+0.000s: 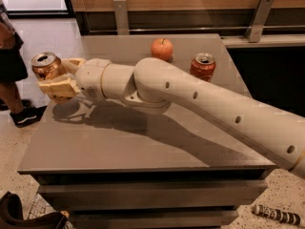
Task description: Pick coke can
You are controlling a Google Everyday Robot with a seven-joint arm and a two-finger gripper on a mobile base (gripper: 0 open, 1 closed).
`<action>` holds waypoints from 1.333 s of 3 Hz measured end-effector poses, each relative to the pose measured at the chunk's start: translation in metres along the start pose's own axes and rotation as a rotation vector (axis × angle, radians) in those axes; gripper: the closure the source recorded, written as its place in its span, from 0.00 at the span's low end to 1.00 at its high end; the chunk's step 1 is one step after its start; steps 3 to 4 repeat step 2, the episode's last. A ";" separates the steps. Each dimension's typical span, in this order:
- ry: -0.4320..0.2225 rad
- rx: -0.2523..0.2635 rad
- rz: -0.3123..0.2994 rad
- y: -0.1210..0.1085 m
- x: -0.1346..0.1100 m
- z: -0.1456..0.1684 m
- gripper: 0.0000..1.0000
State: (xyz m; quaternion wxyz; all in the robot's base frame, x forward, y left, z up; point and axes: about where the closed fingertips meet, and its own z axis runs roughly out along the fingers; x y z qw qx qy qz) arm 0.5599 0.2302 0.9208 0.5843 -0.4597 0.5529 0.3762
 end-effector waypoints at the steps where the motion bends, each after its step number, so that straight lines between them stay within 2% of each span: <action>1: 0.012 0.019 -0.020 0.000 -0.046 -0.015 1.00; 2: 0.027 0.042 -0.050 0.001 -0.086 -0.029 1.00; 4: 0.027 0.042 -0.050 0.001 -0.086 -0.029 1.00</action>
Offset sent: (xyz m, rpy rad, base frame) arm -0.0262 -0.0404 0.1352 -0.0610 -0.0698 -0.0805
